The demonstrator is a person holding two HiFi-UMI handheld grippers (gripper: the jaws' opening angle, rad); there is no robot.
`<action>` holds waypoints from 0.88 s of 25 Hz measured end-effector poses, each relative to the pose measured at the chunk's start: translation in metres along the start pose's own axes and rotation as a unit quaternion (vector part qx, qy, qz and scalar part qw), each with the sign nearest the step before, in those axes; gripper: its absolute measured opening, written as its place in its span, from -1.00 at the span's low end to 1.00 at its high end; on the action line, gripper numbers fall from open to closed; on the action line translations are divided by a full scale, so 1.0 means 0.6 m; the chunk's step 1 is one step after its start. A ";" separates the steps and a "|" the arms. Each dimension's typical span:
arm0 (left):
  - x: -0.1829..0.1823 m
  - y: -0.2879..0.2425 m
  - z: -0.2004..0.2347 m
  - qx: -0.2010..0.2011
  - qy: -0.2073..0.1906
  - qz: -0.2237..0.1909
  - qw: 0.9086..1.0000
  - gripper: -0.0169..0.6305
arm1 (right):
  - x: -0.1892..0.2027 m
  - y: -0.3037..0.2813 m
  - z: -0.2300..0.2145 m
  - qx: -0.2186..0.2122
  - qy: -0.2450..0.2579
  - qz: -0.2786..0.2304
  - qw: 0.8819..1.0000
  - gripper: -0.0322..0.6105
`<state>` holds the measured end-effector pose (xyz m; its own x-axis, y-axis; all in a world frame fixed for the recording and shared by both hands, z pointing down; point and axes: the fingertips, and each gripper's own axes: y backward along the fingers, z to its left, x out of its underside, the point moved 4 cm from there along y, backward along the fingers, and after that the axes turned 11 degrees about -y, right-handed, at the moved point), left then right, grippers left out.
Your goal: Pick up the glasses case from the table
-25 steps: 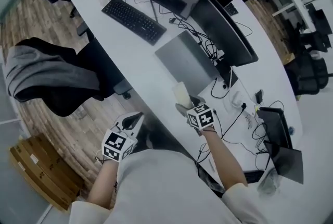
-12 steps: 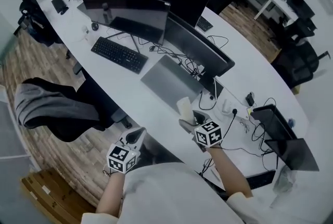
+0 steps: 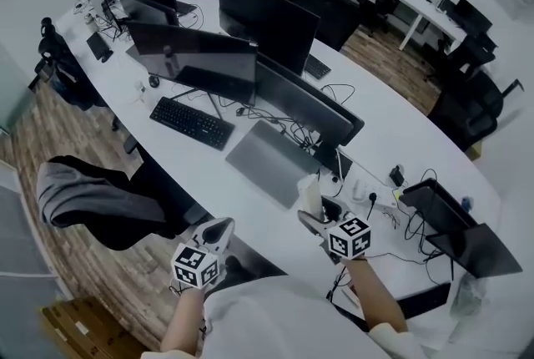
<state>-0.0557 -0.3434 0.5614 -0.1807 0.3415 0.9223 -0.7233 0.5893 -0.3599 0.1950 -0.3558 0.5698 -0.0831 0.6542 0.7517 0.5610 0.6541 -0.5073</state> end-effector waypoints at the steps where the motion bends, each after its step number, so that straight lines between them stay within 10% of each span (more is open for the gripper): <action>1: -0.008 0.002 0.003 -0.001 0.000 -0.003 1.000 -0.92 | -0.009 0.007 0.004 -0.001 0.001 -0.009 1.000 0.06; 22: -0.128 0.084 0.069 -0.021 -0.034 -0.063 0.997 -0.92 | -0.132 0.094 0.079 0.007 0.027 -0.159 0.987 0.06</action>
<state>-0.1059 -0.3700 0.4785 -0.1372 0.2132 0.9673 -0.7148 0.6547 -0.2457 0.1944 -0.3527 0.4617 -0.2095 0.3934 0.8952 0.5012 0.8293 -0.2471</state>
